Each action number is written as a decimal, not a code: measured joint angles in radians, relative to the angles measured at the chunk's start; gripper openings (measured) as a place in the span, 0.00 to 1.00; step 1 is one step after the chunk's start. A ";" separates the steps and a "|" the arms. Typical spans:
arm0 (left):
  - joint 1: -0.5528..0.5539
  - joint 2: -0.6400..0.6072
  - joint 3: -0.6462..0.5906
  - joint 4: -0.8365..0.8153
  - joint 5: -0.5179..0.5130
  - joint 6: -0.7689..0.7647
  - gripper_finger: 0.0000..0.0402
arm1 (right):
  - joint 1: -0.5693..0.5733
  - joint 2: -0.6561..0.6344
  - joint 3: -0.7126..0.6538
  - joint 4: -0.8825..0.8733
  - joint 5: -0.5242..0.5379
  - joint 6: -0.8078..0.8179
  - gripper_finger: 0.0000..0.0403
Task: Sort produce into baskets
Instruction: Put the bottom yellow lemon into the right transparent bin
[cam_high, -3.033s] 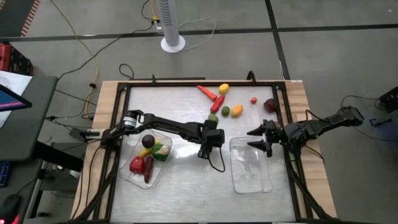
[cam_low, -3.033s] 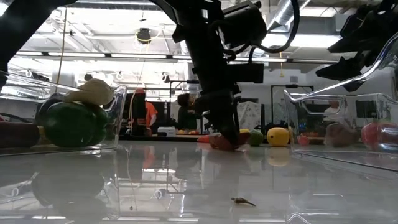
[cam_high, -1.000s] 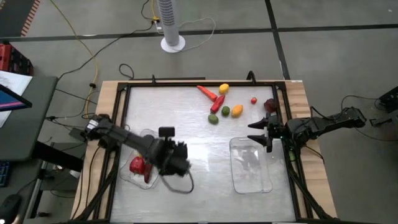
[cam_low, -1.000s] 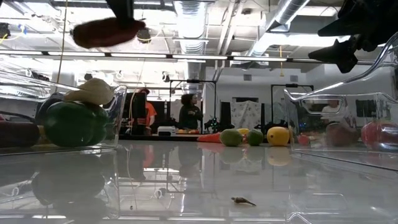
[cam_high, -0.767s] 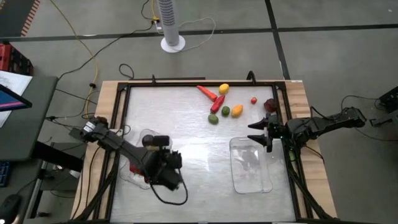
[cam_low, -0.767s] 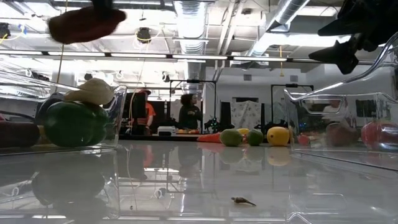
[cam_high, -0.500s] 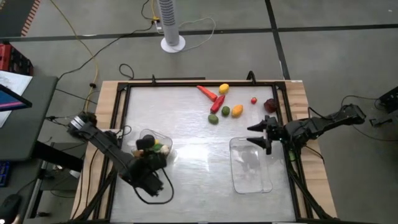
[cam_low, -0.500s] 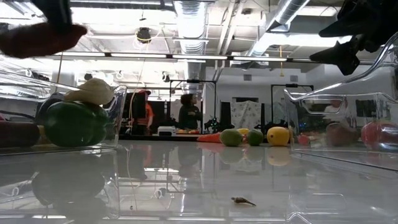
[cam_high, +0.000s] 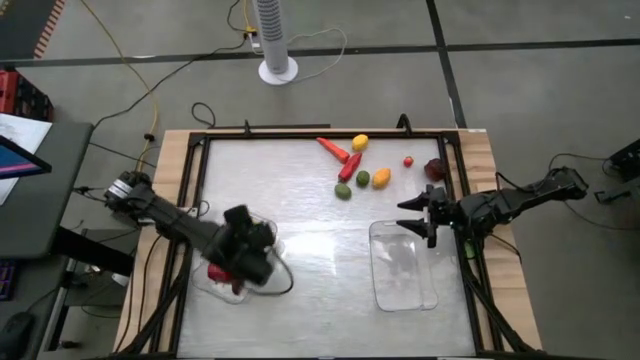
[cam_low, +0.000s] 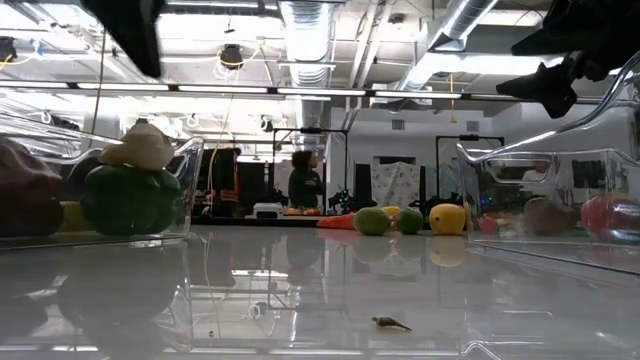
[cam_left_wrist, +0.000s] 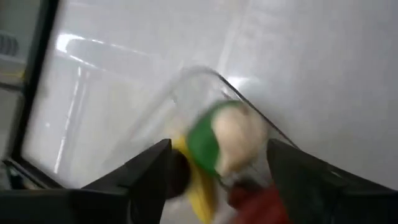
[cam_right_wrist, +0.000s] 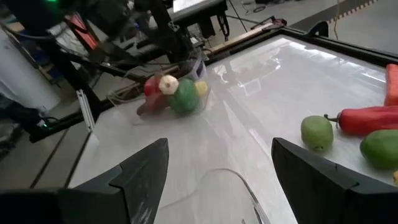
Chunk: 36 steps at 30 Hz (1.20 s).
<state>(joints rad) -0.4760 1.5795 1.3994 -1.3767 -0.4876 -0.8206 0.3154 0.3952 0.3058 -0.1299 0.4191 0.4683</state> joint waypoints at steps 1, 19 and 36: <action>0.027 0.000 0.000 0.009 -0.005 0.038 0.63 | 0.003 -0.006 0.000 -0.001 0.000 0.000 0.77; 0.471 0.002 -0.175 0.674 0.218 0.659 0.63 | 0.030 -0.028 0.000 -0.064 0.010 -0.004 0.77; 0.498 -0.240 -0.455 1.303 0.169 0.828 0.63 | -0.299 0.097 0.162 -0.200 0.075 -0.254 0.84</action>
<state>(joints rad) 0.0221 1.3394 0.9440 -0.0740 -0.3183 0.0074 0.0164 0.4920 0.4675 -0.3302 0.4943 0.2144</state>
